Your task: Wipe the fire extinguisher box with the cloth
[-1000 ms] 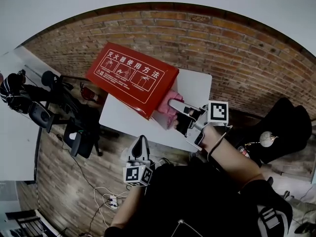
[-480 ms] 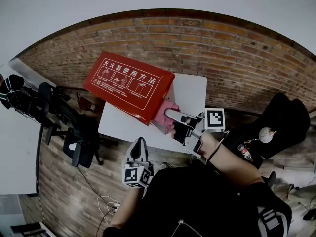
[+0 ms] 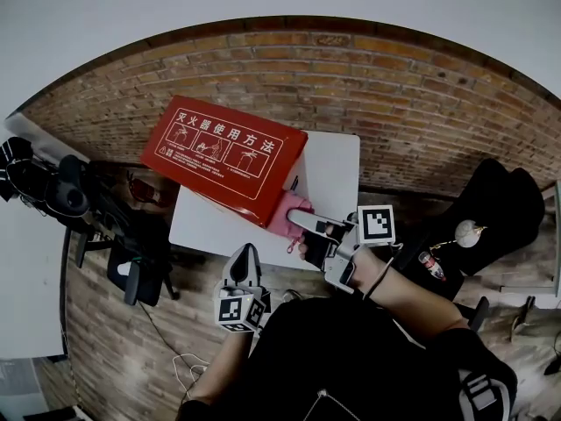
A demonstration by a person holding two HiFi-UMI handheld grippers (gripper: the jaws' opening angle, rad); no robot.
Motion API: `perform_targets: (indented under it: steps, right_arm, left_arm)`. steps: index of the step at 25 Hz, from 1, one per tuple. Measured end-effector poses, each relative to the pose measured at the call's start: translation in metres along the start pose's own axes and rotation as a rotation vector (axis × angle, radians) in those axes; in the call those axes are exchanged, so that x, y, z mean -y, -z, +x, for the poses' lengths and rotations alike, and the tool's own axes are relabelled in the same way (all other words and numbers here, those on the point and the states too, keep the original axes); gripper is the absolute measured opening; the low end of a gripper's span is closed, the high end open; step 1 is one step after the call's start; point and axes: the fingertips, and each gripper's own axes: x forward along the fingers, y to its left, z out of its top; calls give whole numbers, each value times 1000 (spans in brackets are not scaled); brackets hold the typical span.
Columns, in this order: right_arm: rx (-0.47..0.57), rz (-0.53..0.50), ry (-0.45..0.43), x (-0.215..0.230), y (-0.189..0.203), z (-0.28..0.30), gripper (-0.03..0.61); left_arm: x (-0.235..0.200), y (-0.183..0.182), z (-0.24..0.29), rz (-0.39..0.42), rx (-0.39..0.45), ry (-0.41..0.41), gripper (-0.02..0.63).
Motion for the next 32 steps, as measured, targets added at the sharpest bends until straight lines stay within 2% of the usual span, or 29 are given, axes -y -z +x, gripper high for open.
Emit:
perform_targets:
  steps: [11,22,28,32]
  right_arm:
    - [19,-6,51,26,1,3,104]
    - [26,-38,122,48,2,0,104]
    - [31,-29,190,71,3,-5,104]
    - [34,-38,195,80,3,-6,104]
  left_arm:
    - [-18,-6,18,1,0,4,30]
    - [-16,-3,27,-2,-16,67,31]
    - [-20,0,27,-11,-23,71,31]
    - [-23,1,27,-9,-31,75,31]
